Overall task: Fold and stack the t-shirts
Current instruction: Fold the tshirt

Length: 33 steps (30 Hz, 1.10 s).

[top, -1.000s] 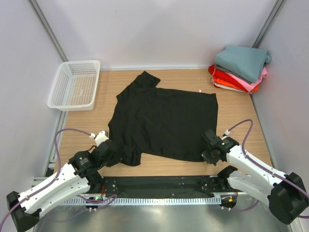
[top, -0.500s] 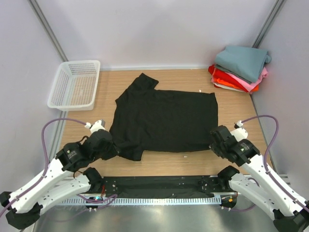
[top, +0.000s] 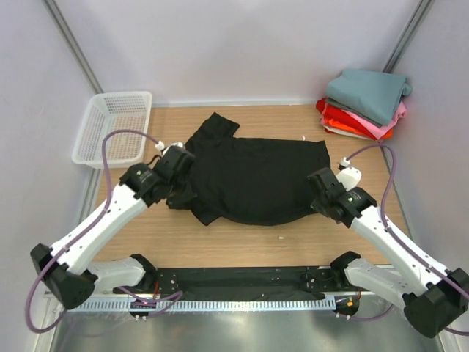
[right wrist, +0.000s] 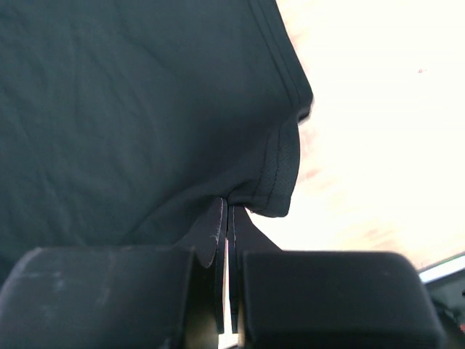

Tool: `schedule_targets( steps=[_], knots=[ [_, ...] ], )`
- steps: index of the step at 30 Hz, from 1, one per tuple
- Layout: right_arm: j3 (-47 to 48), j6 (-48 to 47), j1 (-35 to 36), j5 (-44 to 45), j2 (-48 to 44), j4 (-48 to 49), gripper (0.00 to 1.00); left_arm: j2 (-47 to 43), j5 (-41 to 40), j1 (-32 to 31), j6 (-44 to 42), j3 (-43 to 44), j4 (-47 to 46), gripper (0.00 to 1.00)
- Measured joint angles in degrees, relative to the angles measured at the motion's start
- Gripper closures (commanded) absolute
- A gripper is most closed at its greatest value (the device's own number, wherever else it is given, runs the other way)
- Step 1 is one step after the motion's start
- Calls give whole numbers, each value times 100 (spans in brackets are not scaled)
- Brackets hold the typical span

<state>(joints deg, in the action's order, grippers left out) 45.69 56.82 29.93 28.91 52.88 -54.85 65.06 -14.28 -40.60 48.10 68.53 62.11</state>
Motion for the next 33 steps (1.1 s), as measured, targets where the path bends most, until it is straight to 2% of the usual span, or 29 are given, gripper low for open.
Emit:
schedule_targets(
  steps=[4, 12, 30, 33],
  knots=[
    [39, -466, -426, -203, 409, 444, 99, 778, 334, 509, -605, 551, -79, 100],
    [269, -1150, -1246, -745, 1158, 1147, 99, 2074, 634, 1075, -1427, 1353, -175, 100],
    [372, -1600, -1873, -1156, 2306, 1838, 99, 4509, 699, 1722, -2208, 3021, -42, 98],
    [372, -1611, -2076, -1217, 2618, 1961, 99, 5086, 726, 1818, -2277, 3576, 129, 96]
  ],
)
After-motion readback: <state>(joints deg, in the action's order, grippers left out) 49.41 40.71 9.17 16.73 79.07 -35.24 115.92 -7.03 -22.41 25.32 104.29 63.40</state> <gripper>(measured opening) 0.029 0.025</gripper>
